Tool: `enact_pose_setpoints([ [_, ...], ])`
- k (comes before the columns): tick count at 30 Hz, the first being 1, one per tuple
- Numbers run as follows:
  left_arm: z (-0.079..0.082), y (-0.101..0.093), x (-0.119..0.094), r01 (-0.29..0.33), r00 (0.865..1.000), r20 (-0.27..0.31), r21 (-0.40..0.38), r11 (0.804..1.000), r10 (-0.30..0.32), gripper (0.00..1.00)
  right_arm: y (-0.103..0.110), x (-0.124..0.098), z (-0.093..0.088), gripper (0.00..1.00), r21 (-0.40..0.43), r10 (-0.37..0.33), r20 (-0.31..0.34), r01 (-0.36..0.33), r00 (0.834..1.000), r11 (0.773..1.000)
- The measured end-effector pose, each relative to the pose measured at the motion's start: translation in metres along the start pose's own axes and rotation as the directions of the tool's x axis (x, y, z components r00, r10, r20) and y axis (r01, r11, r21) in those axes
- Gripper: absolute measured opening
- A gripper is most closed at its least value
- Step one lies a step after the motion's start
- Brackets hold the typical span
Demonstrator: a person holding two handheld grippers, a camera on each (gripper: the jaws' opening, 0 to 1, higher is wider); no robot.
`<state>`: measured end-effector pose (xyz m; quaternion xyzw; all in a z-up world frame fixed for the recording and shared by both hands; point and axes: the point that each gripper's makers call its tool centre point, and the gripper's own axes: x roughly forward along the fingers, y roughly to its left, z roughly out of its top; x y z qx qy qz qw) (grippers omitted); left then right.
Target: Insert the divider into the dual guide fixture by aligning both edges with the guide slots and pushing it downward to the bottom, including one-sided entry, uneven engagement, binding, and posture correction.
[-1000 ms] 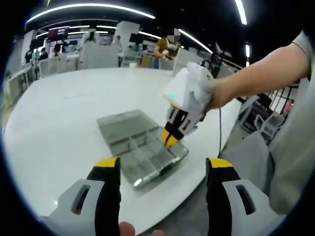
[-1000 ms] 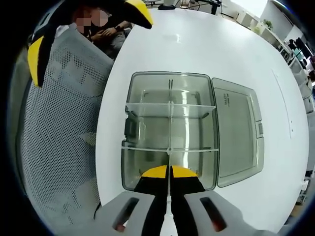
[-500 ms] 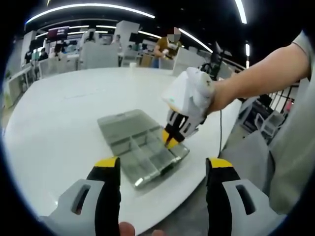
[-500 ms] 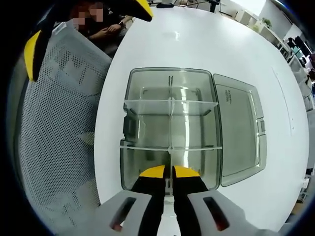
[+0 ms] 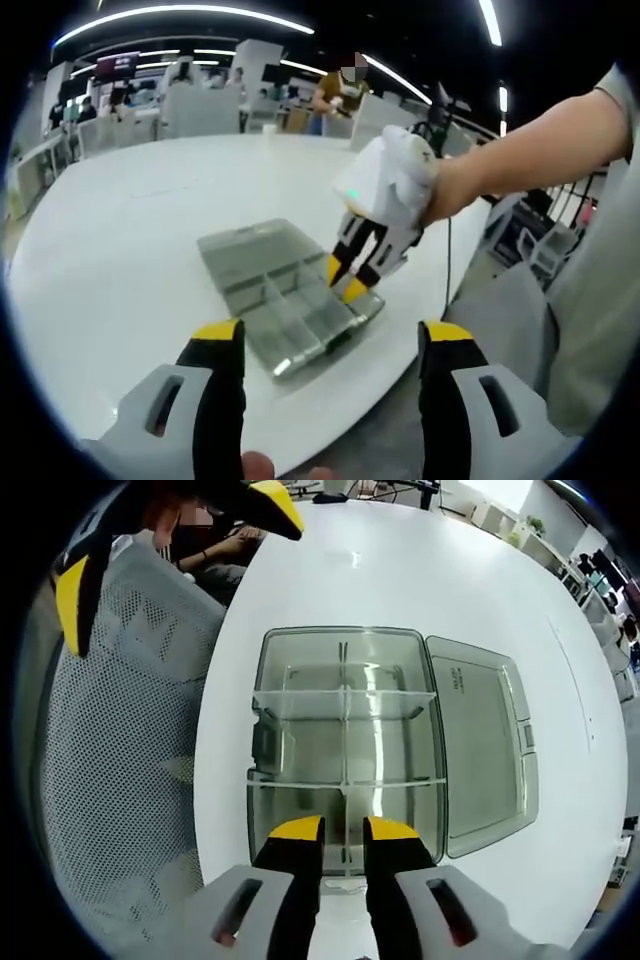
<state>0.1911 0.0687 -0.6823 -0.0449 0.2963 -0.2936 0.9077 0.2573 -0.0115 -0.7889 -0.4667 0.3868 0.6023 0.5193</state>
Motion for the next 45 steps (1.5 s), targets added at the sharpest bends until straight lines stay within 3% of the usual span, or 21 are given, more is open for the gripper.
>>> enact_pose_setpoints([
  [16, -0.003, -0.003, 0.000, 0.007, 1.000, -0.011, 0.014, 1.000, -0.007, 0.68, -0.003, -0.017, 0.006, 0.18, 0.110, -0.040, 0.111, 0.027, 0.993, 0.994],
  [27, -0.002, -0.008, -0.003, 0.012, 1.000, -0.017, 0.033, 0.999, -0.011, 0.68, 0.000, -0.032, 0.008, 0.27, 0.158, -0.079, 0.200, 0.048, 0.977, 0.986],
  [34, -0.003, -0.007, -0.004, 0.014, 1.000, -0.023, 0.044, 0.999, -0.013, 0.68, 0.007, -0.040, 0.011, 0.31, 0.222, -0.097, 0.289, 0.031, 0.953, 0.974],
  [45, -0.007, -0.009, -0.006, 0.019, 0.999, -0.038, 0.063, 0.998, -0.017, 0.68, 0.020, -0.054, 0.006, 0.34, 0.287, -0.143, 0.361, 0.036, 0.921, 0.957],
])
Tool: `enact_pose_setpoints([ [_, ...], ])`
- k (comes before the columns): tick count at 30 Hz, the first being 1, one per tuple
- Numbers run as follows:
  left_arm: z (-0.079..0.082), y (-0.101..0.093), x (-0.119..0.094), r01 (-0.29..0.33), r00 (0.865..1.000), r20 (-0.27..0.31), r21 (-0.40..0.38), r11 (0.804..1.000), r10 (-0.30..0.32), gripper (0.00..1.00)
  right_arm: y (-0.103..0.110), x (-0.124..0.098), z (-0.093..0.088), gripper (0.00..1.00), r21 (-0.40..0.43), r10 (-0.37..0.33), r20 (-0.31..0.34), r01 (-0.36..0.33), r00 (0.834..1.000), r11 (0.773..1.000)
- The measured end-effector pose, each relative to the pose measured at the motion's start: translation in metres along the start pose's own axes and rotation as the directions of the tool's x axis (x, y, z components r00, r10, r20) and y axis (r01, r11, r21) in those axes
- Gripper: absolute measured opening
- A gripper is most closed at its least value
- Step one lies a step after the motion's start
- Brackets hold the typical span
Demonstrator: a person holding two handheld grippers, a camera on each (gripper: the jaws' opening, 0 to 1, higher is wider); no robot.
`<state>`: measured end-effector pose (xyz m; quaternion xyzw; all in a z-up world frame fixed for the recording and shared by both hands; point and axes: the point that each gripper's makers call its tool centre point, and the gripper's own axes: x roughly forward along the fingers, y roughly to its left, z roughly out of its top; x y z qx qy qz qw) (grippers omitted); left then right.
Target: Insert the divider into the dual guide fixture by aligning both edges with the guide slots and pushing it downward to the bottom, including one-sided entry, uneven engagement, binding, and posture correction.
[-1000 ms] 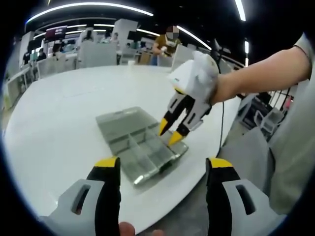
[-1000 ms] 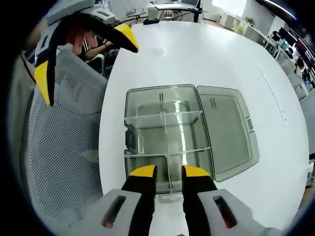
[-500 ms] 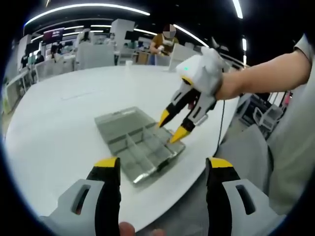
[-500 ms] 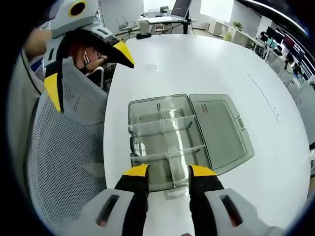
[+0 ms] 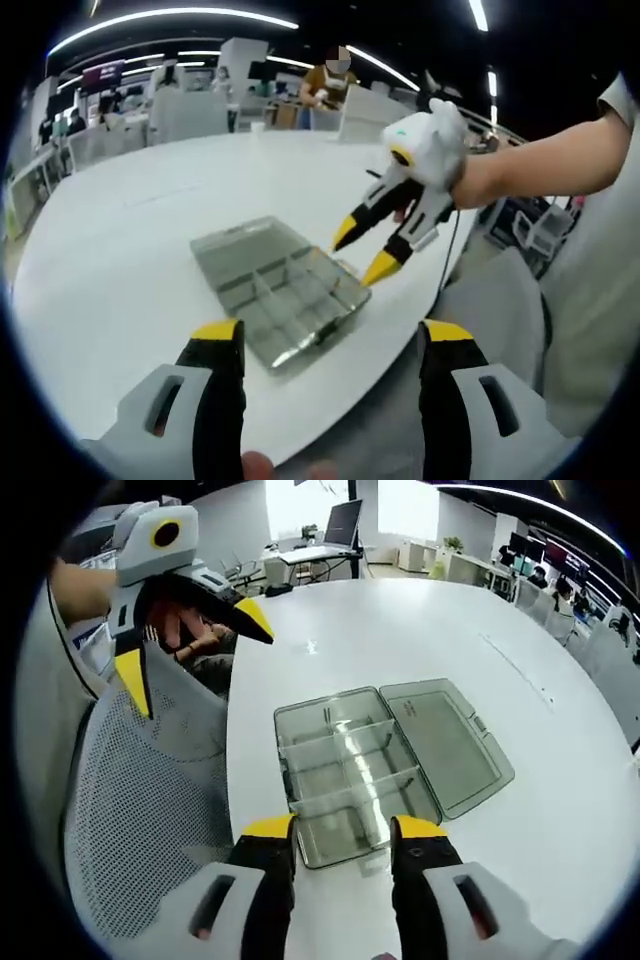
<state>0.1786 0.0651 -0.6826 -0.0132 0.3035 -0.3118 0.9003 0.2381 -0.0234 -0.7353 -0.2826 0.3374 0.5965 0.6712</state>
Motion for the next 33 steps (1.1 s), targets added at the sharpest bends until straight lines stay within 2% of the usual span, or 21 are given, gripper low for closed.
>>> enact_pose_setpoints([
  [13, -0.002, -0.004, -0.006, 0.000, 1.000, -0.022, 0.028, 1.000, 0.000, 0.68, 0.011, -0.020, 0.016, 0.39, 0.044, -0.019, 0.125, 0.014, 0.992, 0.999],
  [29, -0.005, -0.012, -0.014, 0.002, 0.999, -0.040, 0.050, 0.999, 0.000, 0.68, 0.022, -0.040, 0.015, 0.42, 0.076, -0.046, 0.191, 0.032, 0.980, 0.997],
  [33, -0.007, -0.011, -0.018, -0.005, 0.999, -0.041, 0.048, 0.999, 0.007, 0.68, 0.023, -0.046, 0.018, 0.43, 0.104, -0.056, 0.230, 0.033, 0.972, 0.994],
])
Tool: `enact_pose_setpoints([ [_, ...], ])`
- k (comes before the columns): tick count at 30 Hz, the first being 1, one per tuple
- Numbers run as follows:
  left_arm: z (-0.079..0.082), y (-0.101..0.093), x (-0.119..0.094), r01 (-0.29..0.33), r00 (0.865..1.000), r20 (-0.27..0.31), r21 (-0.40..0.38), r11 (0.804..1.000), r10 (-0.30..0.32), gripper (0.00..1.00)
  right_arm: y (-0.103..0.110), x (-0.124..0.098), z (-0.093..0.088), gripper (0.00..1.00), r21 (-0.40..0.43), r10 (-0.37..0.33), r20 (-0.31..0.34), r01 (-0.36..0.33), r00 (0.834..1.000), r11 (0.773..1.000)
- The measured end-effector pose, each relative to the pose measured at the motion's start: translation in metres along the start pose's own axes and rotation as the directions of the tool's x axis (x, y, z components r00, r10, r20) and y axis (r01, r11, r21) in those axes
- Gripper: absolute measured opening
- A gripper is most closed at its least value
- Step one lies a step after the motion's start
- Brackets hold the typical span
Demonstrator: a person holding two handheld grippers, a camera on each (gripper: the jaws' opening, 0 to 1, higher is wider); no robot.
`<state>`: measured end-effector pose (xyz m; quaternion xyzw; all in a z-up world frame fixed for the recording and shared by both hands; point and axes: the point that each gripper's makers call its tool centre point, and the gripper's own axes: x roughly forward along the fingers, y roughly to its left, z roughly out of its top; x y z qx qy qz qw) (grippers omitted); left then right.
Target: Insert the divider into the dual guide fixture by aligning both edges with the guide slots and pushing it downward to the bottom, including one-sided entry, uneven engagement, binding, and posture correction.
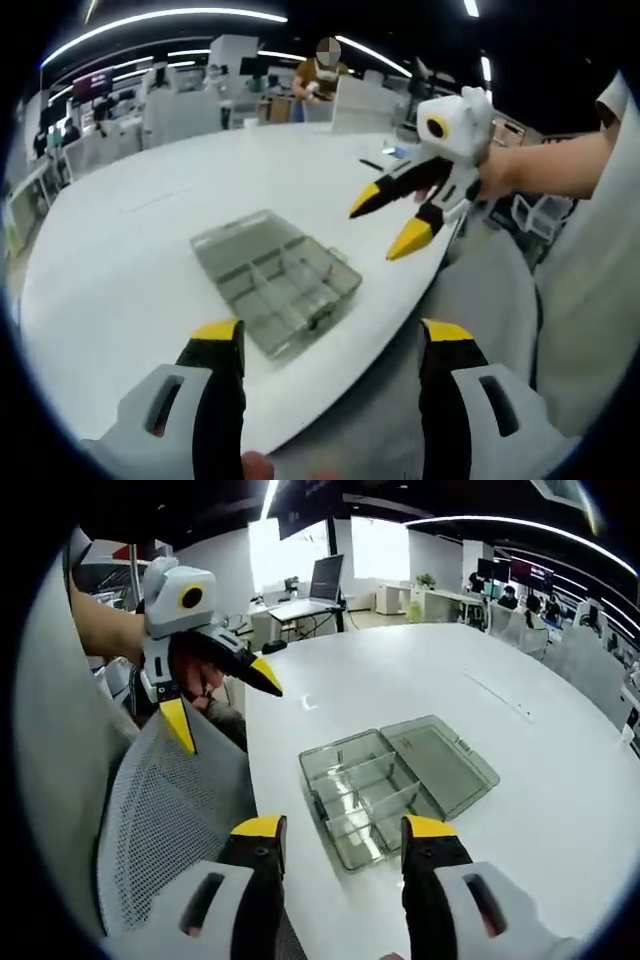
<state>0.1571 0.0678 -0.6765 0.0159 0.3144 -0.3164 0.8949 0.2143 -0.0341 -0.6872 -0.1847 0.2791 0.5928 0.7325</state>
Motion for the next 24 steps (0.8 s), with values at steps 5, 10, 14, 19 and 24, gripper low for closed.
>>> enact_pose_setpoints([
  [5, -0.004, 0.003, -0.006, -0.012, 1.000, 0.000, -0.010, 1.000, 0.012, 0.68, 0.003, -0.005, 0.003, 0.44, 0.004, -0.009, 0.017, 0.008, 1.000, 1.000],
  [10, -0.010, 0.004, -0.009, -0.021, 1.000, -0.002, -0.021, 1.000, 0.021, 0.68, 0.002, -0.010, 0.002, 0.44, -0.003, -0.025, 0.018, 0.025, 1.000, 1.000],
  [14, -0.012, 0.003, -0.011, -0.025, 1.000, -0.002, -0.027, 0.999, 0.025, 0.68, 0.003, -0.014, 0.004, 0.44, 0.012, -0.033, 0.031, 0.032, 0.999, 0.999],
  [19, -0.012, 0.010, -0.016, -0.040, 0.999, 0.005, -0.039, 0.998, 0.040, 0.68, 0.001, -0.018, 0.008, 0.45, 0.036, -0.046, 0.056, 0.044, 0.997, 0.998],
  [24, -0.012, 0.014, -0.017, -0.048, 0.999, 0.008, -0.047, 0.998, 0.049, 0.68, 0.001, -0.020, 0.010, 0.45, 0.072, -0.056, 0.081, 0.050, 0.995, 0.996],
])
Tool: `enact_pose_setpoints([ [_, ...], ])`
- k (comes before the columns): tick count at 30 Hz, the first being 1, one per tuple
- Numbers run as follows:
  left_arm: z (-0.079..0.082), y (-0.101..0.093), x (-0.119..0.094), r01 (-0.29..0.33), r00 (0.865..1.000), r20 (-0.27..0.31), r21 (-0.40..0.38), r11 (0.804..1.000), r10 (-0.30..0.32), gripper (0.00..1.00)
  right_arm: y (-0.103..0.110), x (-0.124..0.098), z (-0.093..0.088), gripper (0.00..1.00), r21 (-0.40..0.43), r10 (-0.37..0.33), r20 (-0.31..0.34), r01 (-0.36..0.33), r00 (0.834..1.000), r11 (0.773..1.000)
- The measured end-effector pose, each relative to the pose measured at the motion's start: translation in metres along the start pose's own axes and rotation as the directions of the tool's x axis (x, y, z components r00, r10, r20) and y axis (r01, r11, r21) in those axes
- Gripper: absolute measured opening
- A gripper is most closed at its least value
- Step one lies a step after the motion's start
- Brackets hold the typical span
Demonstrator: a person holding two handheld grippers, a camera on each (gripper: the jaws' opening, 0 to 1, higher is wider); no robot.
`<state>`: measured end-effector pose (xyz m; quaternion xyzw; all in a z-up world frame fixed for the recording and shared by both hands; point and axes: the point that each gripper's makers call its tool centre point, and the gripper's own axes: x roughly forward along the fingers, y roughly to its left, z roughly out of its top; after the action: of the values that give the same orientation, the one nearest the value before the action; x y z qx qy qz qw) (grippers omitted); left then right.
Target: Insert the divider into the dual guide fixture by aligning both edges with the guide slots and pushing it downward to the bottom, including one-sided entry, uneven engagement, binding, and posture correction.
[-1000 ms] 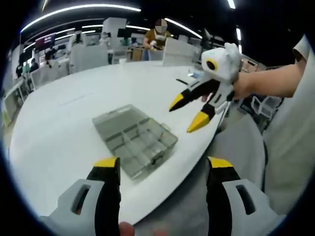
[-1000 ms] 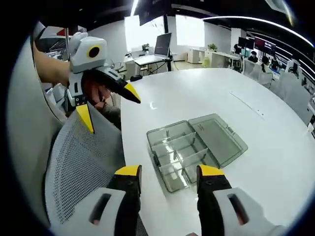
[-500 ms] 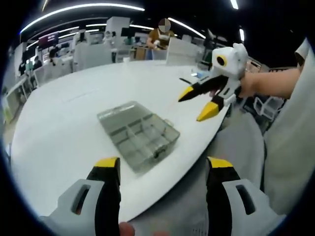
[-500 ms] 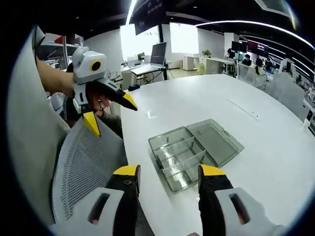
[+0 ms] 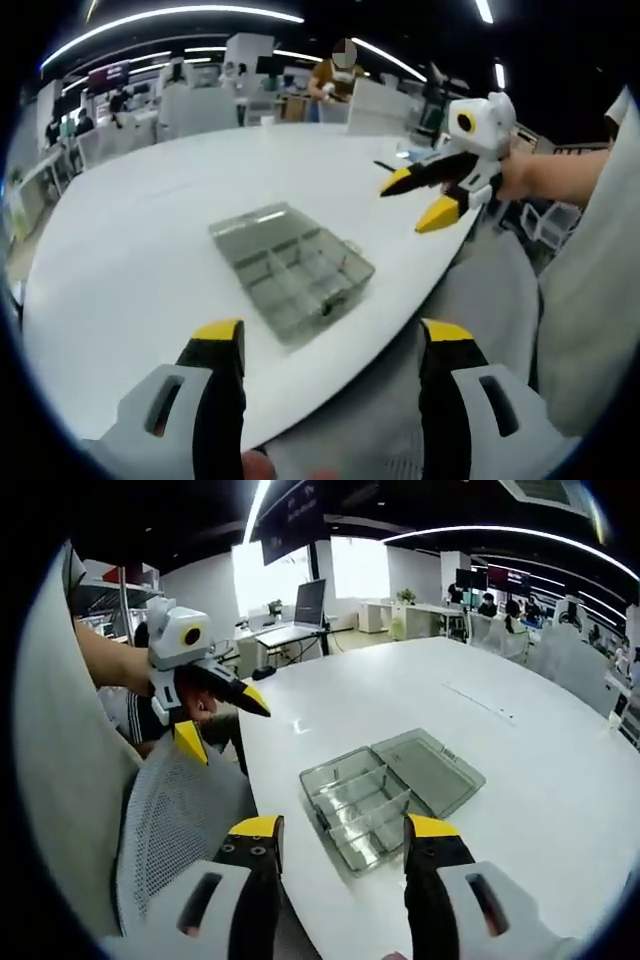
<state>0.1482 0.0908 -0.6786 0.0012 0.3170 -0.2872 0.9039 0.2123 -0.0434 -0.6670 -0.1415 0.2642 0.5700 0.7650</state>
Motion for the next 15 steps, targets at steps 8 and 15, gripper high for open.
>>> enact_pose_setpoints([
  [8, 0.000, 0.006, -0.001, -0.007, 1.000, -0.004, -0.006, 1.000, 0.007, 0.68, 0.001, -0.005, 0.002, 0.46, 0.014, -0.017, 0.012, 0.017, 1.000, 1.000],
  [15, 0.000, 0.014, -0.001, -0.021, 1.000, 0.000, -0.018, 1.000, 0.021, 0.68, 0.003, -0.011, 0.004, 0.46, 0.007, -0.023, 0.019, 0.022, 1.000, 1.000],
])
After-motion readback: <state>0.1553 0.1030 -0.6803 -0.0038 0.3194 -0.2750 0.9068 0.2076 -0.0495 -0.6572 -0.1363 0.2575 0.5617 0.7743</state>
